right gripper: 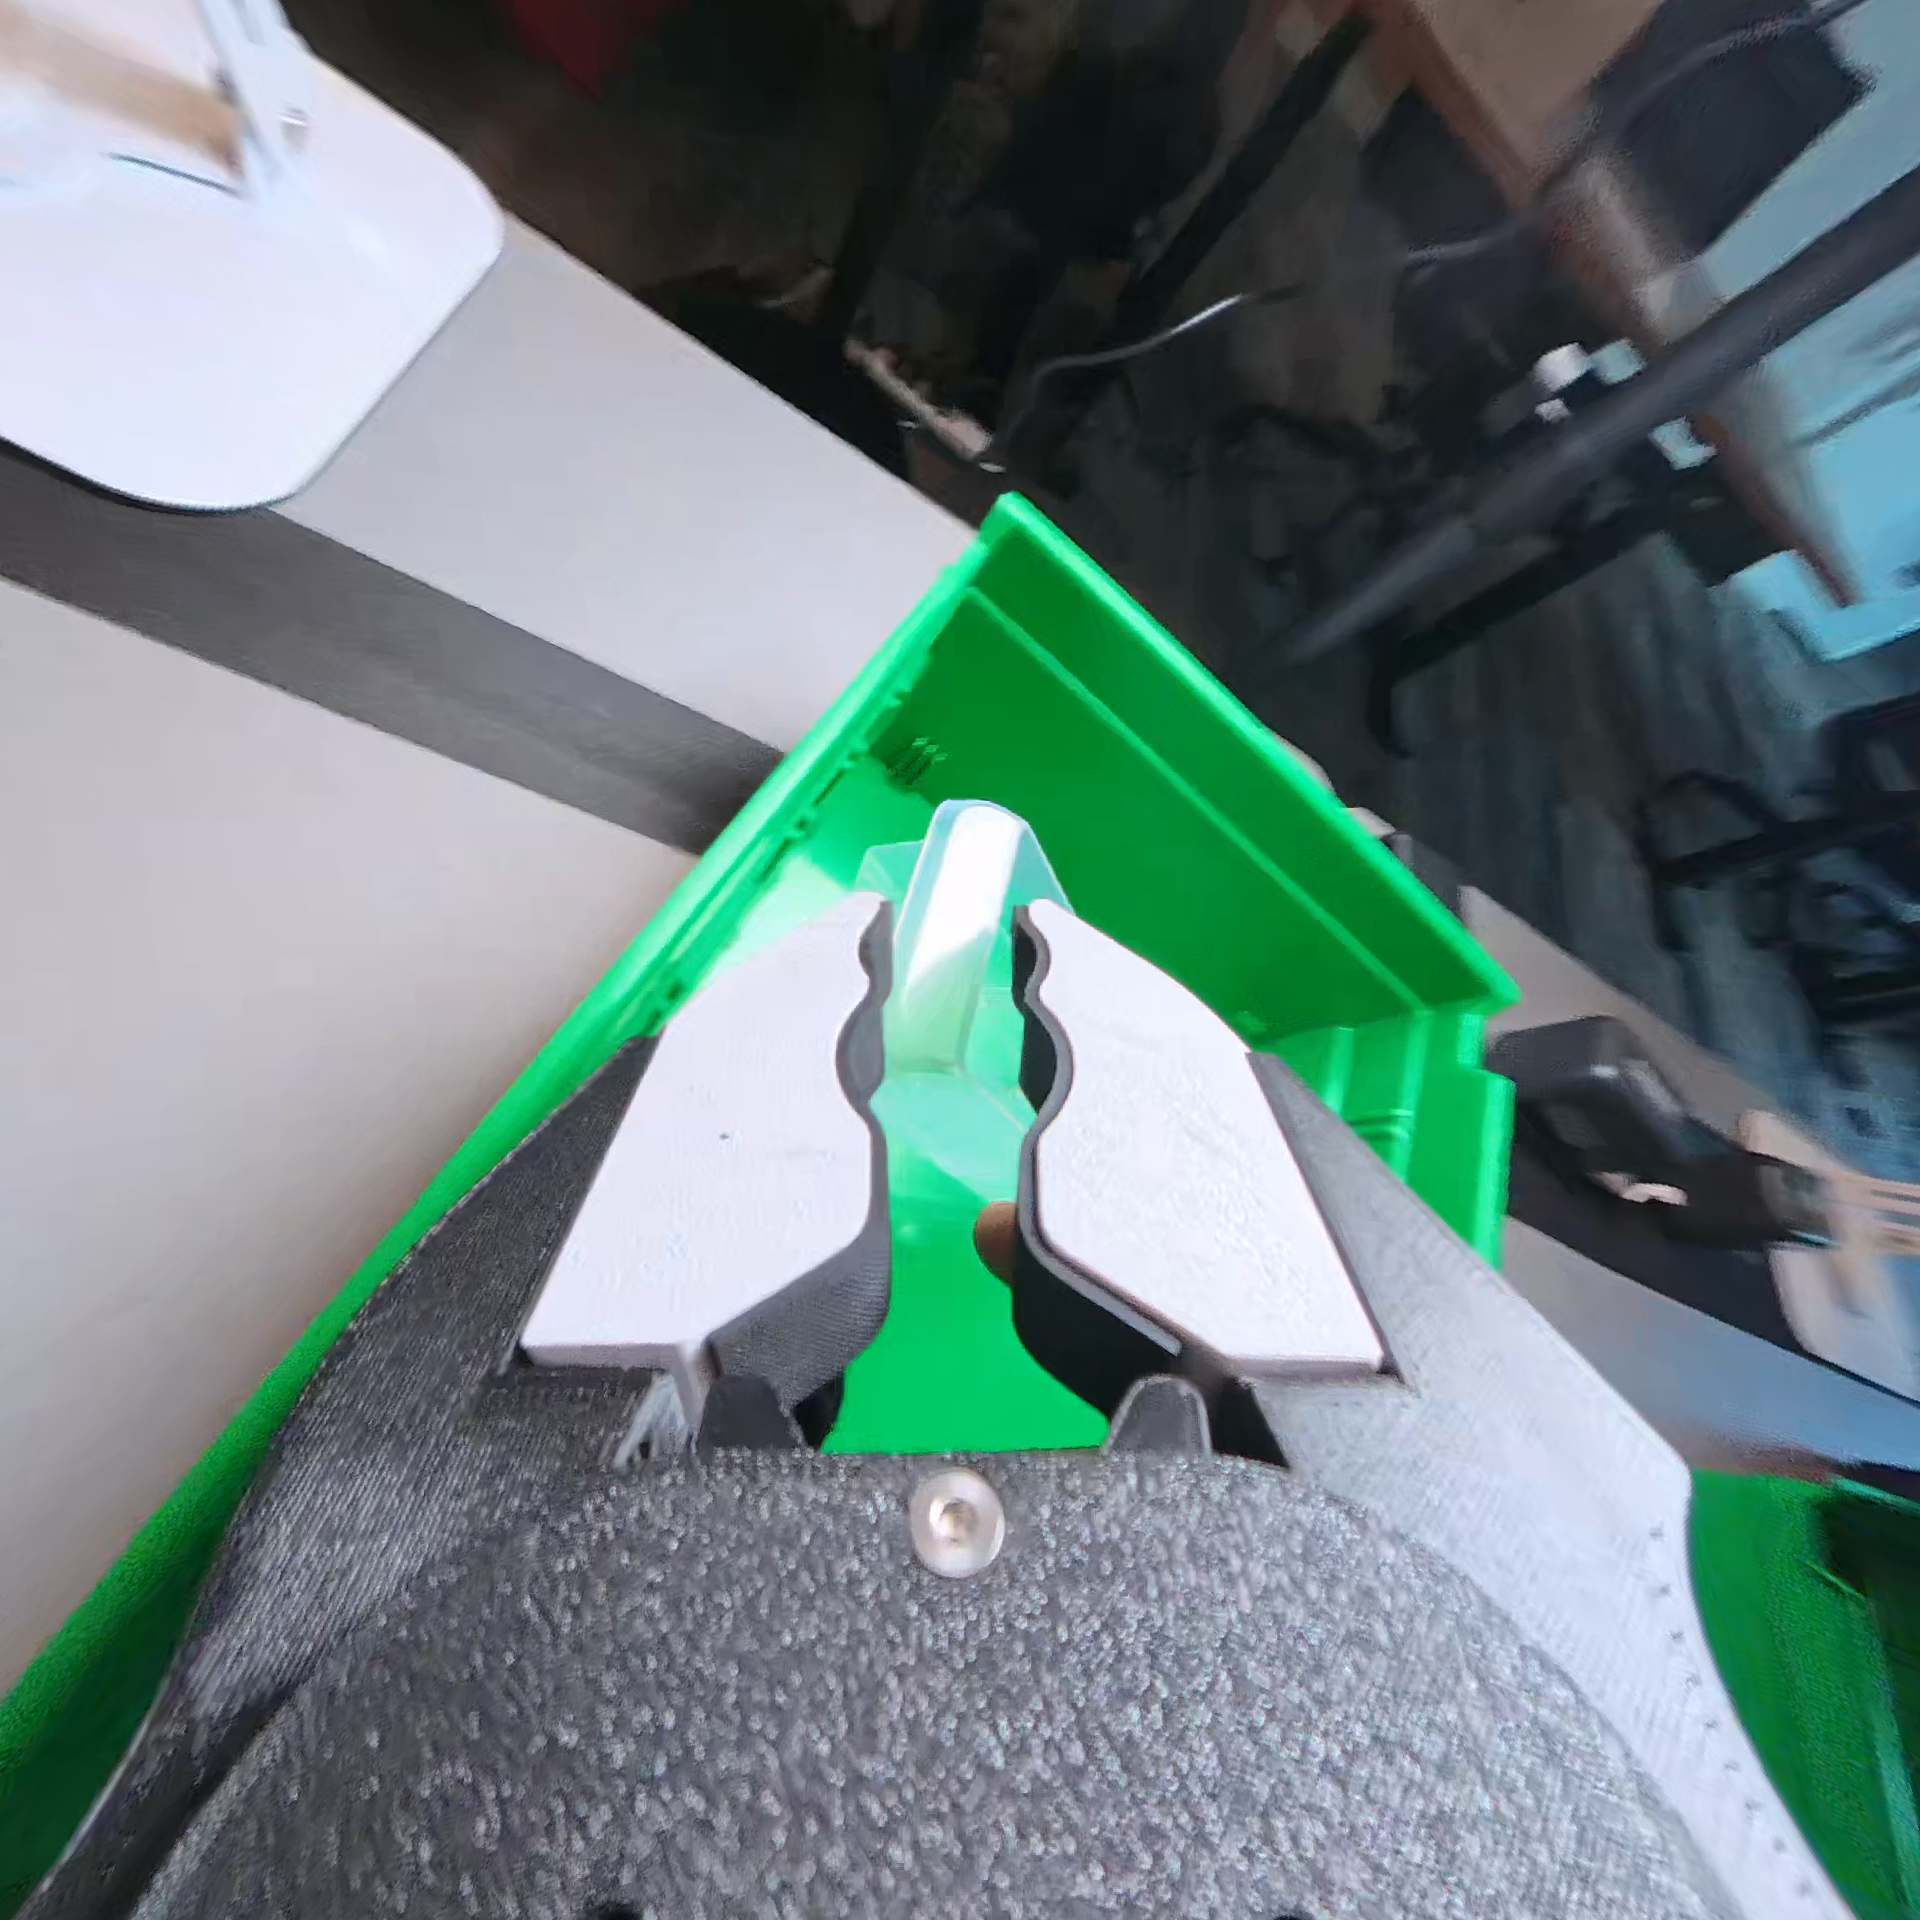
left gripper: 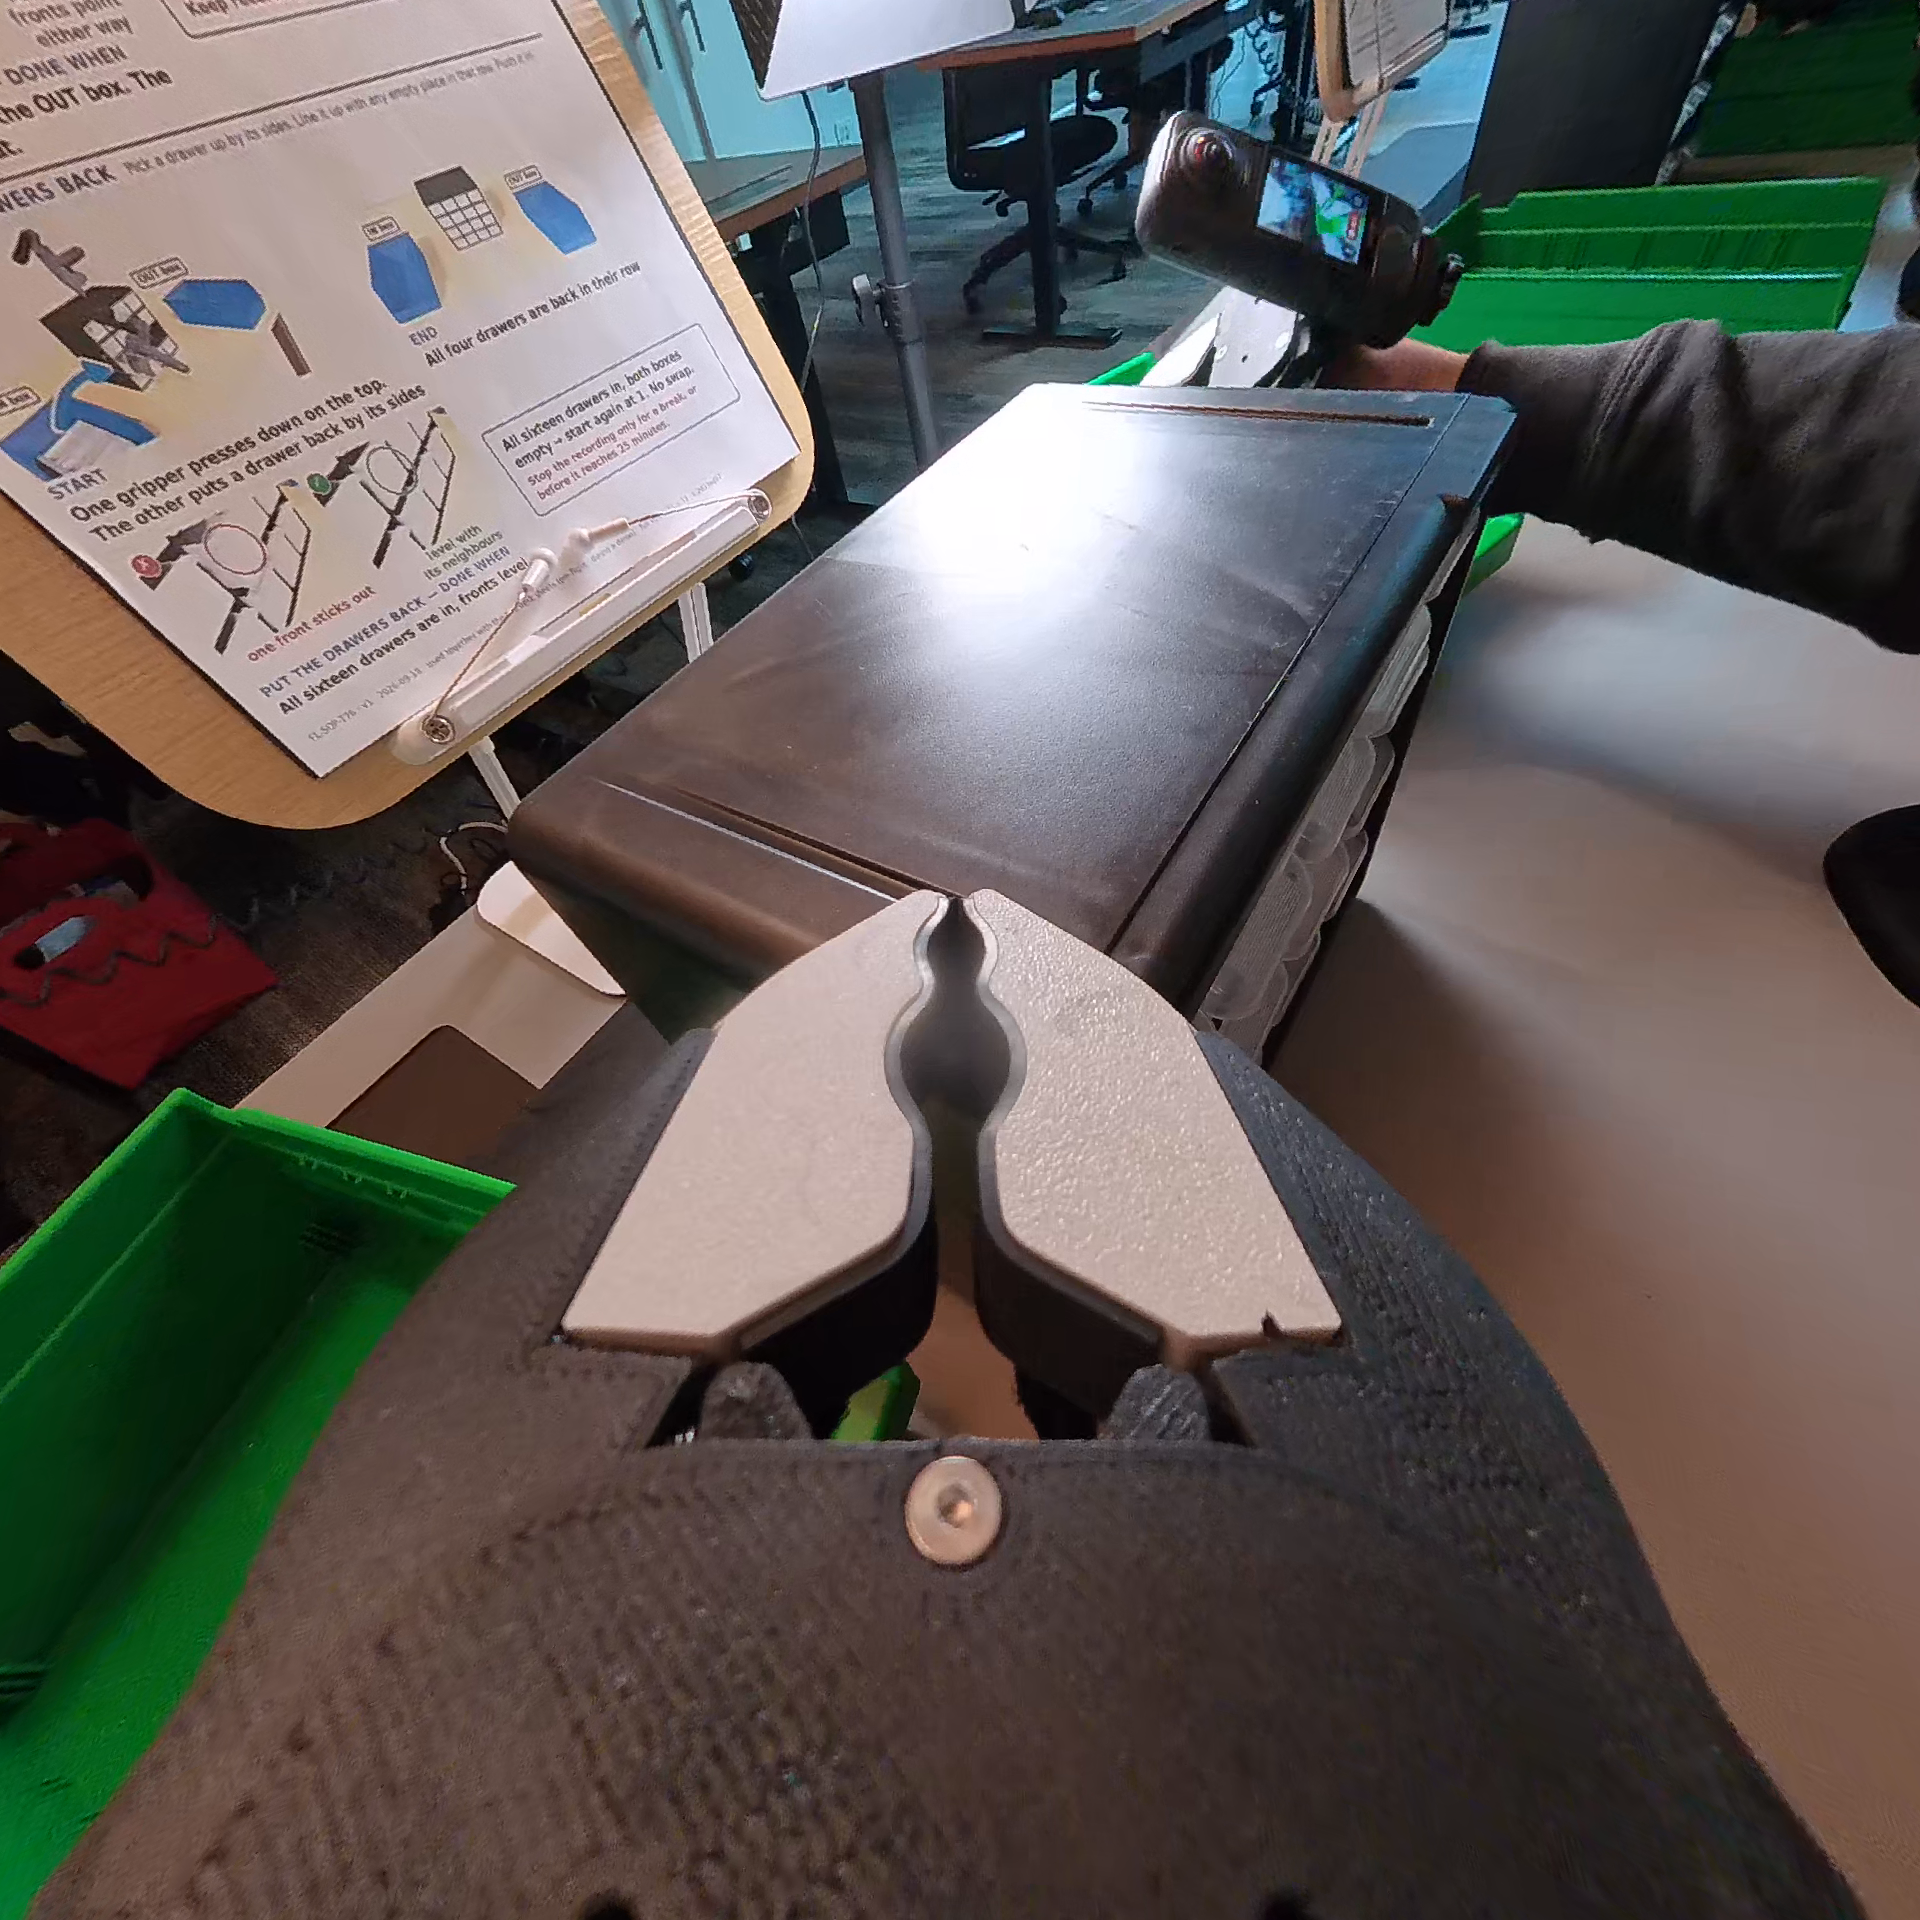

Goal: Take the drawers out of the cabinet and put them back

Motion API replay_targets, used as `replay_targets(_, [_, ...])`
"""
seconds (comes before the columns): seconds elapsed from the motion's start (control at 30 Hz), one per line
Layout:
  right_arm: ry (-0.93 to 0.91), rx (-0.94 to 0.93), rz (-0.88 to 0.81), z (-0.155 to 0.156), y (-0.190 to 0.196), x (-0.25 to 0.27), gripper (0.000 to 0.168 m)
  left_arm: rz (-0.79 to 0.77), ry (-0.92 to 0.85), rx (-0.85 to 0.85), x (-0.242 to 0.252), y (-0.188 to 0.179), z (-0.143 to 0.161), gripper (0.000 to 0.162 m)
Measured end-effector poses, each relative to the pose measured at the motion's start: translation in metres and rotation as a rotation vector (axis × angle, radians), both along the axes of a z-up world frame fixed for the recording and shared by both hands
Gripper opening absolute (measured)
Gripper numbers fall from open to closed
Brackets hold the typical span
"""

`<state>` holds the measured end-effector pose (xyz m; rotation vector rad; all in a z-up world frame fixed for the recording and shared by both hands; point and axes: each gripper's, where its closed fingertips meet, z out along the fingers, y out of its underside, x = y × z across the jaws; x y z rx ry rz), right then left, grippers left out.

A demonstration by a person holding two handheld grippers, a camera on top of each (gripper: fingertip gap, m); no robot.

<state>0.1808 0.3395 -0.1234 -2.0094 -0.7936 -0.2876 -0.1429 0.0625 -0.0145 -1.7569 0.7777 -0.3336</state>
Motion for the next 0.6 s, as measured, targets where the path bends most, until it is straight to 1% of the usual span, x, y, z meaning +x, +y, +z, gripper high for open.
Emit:
replay_targets(0.07, [0.099, -0.09, 0.065, -0.01, -0.007, -0.009, 0.037, 0.001, 0.0, 0.001, 0.0, 0.0, 0.0, 0.0])
replay_targets(0.17, [0.207, -0.077, 0.145, -0.002, -0.015, -0.012, 0.04, 0.001, -0.001, 0.003, 0.0, 0.0, 0.0, 0.0])
replay_targets(0.23, [0.223, -0.076, 0.167, 0.002, -0.018, -0.004, 0.04, 0.001, -0.001, 0.003, 0.0, 0.0, 0.0, 0.0])
replay_targets(0.33, [0.097, -0.112, 0.212, -0.007, -0.024, 0.013, 0.04, 0.003, 0.0, 0.005, 0.0, 0.0, 0.0, 0.0])
replay_targets(0.5, [-0.219, -0.24, 0.296, -0.046, -0.042, 0.038, 0.04, 0.004, 0.004, 0.007, 0.0, 0.0, 0.0, 0.0])
replay_targets(0.6, [-0.393, -0.264, 0.286, -0.069, -0.038, 0.051, 0.038, 0.008, 0.009, 0.012, 0.0, 0.0, 0.0, 0.0])
